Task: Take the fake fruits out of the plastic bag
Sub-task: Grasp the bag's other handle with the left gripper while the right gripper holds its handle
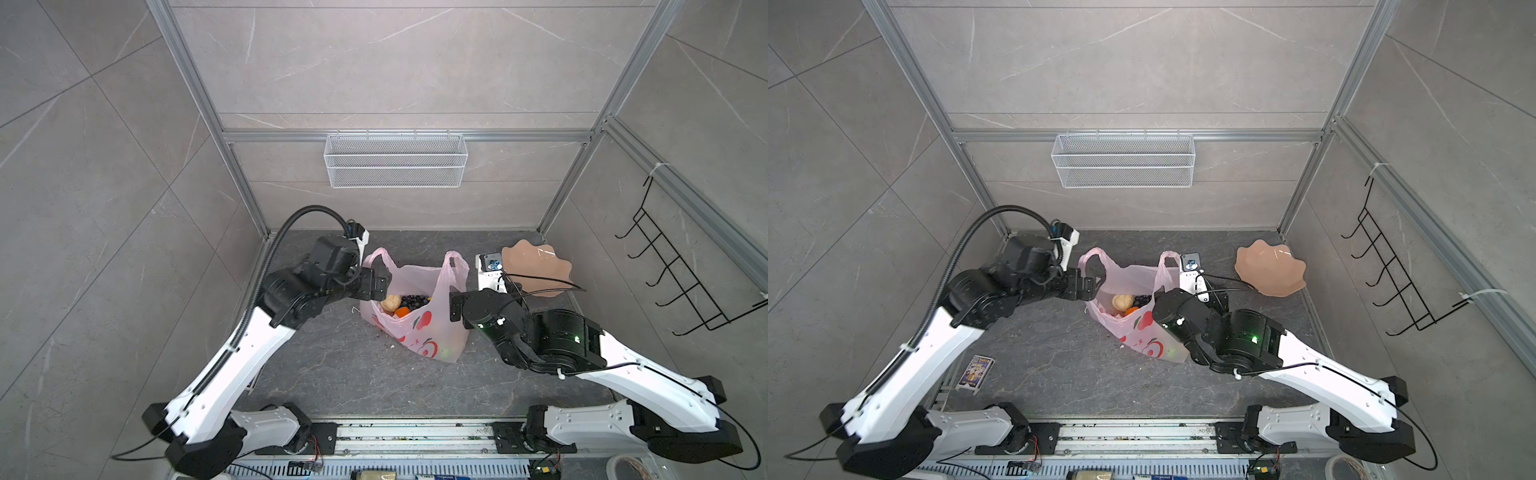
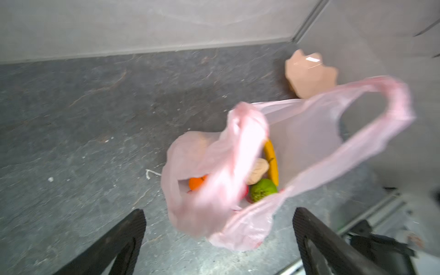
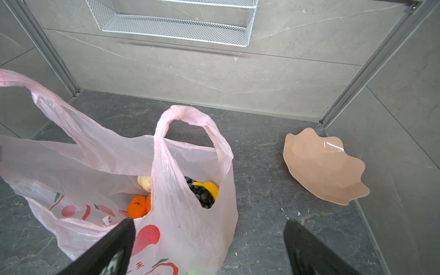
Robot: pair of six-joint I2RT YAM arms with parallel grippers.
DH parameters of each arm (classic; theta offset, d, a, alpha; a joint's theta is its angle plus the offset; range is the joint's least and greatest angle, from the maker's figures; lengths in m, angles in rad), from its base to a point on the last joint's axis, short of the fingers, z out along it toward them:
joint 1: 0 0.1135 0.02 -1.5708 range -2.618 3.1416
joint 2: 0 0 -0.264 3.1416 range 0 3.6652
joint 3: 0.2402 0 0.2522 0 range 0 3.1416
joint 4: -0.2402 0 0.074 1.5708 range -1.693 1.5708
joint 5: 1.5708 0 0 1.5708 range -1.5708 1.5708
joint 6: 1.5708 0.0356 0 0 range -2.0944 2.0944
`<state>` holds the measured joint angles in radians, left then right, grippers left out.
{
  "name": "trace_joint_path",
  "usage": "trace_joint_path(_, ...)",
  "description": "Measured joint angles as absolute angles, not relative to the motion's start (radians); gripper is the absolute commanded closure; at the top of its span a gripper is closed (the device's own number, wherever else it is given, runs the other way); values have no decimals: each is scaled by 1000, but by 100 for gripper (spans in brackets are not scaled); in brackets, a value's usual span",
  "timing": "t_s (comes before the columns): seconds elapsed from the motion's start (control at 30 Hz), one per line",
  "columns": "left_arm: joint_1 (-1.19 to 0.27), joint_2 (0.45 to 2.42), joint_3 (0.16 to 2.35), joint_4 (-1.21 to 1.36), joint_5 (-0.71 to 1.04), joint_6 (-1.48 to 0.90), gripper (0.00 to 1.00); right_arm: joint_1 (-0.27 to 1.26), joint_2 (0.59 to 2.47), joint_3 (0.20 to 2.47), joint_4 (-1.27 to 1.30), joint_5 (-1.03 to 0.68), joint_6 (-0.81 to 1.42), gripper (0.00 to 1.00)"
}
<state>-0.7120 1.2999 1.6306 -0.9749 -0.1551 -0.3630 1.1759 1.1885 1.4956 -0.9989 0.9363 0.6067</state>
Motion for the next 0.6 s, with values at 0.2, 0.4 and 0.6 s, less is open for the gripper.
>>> trace_joint_path(0.2,-712,1467,1691,-1045,-255,-363,1,1168,1251,1496,-1007,956,683,0)
trace_joint_path(0.4,-712,1551,1713,-1071,-296,-368,16,1109,1302,1496,-1019,934,731,2)
trace_joint_path(0.6,-712,1562,1688,-1047,-287,-374,35,1007,1322,1513,-986,842,741,5)
